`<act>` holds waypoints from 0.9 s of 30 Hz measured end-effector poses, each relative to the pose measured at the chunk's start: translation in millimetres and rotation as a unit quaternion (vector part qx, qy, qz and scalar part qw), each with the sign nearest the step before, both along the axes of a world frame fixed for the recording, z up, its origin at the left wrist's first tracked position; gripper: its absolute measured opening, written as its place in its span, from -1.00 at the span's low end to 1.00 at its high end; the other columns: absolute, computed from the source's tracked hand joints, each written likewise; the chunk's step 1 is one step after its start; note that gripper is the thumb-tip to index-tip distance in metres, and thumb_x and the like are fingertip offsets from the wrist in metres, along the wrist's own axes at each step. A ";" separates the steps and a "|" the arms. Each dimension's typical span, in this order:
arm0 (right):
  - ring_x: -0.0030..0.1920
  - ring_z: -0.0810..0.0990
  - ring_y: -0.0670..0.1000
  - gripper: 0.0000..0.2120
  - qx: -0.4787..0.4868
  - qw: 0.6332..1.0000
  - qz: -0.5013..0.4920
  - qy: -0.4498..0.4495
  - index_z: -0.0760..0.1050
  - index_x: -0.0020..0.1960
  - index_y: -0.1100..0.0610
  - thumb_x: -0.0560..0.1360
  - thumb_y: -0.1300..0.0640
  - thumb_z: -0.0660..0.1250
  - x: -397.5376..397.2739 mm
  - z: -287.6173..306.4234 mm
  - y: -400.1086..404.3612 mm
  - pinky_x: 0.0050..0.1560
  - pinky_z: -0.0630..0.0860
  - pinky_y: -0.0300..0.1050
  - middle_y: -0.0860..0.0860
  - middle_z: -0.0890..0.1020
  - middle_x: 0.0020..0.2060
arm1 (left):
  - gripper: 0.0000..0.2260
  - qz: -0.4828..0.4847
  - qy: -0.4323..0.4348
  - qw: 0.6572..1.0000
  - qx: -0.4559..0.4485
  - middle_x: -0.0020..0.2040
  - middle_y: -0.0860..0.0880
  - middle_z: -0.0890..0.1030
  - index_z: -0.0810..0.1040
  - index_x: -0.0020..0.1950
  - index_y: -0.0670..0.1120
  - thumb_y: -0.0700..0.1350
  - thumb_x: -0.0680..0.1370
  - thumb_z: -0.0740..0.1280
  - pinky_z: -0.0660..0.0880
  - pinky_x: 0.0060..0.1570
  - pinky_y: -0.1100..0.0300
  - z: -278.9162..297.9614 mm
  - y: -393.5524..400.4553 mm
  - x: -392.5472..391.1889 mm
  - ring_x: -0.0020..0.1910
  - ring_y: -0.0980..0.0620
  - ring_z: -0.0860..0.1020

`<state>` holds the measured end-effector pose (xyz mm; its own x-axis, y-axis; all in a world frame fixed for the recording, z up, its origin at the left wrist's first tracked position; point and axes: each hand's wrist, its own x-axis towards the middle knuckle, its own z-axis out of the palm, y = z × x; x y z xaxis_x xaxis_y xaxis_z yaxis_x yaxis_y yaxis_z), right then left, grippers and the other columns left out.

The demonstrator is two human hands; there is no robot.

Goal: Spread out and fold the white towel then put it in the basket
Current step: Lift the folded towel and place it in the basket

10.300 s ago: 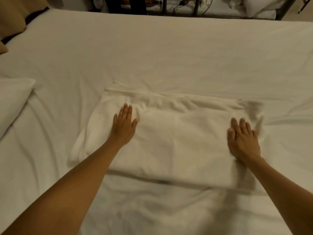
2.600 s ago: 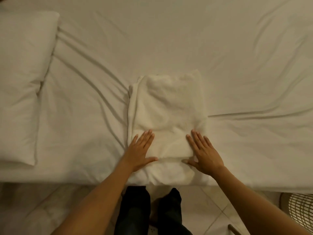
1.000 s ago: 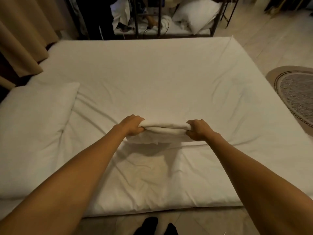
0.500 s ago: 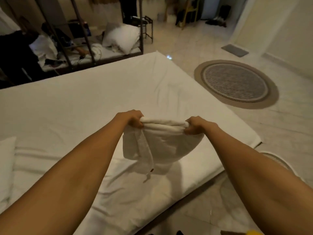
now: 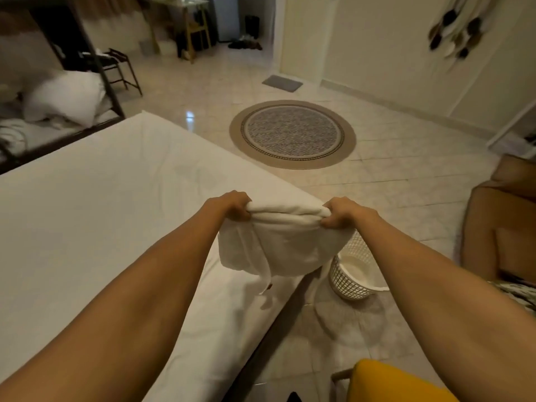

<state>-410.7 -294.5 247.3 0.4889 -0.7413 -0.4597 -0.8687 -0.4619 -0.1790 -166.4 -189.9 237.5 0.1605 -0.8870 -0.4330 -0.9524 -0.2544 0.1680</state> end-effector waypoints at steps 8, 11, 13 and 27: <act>0.06 0.54 0.13 -0.73 0.014 0.996 -0.092 -0.003 0.57 0.09 0.00 0.41 0.01 0.32 -112.9 2.4 -81.2 0.10 0.53 0.03 0.09 0.60 0.05 | -0.73 -0.059 -0.002 0.998 -0.013 0.20 -0.17 0.57 0.54 0.14 -0.19 -0.08 0.52 0.28 0.44 0.15 0.05 -4.7 -118.7 -105.4 0.17 -0.16 0.52; 0.01 0.56 0.12 -0.80 0.015 0.991 -0.130 -0.014 0.57 0.00 -0.01 0.39 0.01 0.32 -149.1 -1.0 -101.9 0.06 0.54 0.02 0.10 0.61 0.03 | -0.73 -0.076 0.006 0.997 -0.013 0.17 -0.17 0.59 0.55 0.14 -0.17 -0.07 0.51 0.29 0.45 0.10 0.07 -8.2 -154.2 -139.9 0.13 -0.15 0.54; -0.01 0.55 0.12 -0.83 0.014 0.988 -0.156 -0.014 0.54 -0.03 -0.01 0.40 0.02 0.31 -170.8 -3.7 -114.1 -0.01 0.52 -0.03 0.09 0.60 0.00 | -0.72 -0.089 0.012 0.996 -0.010 0.17 -0.16 0.60 0.55 0.15 -0.17 -0.06 0.52 0.28 0.45 0.08 0.07 -10.8 -177.2 -161.4 0.13 -0.16 0.55; -0.04 0.56 0.22 -0.54 0.027 0.919 -0.389 -0.056 0.49 0.14 0.19 0.34 -0.07 0.30 -240.2 -76.2 -228.9 -0.07 0.61 0.09 0.18 0.56 0.07 | -0.61 -0.047 0.137 0.989 0.008 0.21 -0.22 0.56 0.48 0.26 -0.24 0.01 0.57 0.22 0.45 0.07 0.08 -88.7 -334.5 -262.6 0.13 -0.17 0.53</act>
<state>-650.9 -523.4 171.0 -0.1324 -0.8648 -0.4843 -0.9071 0.3027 -0.2924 -429.0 -524.4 148.8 -0.0478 -0.8854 -0.4625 -0.8917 -0.1708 0.4191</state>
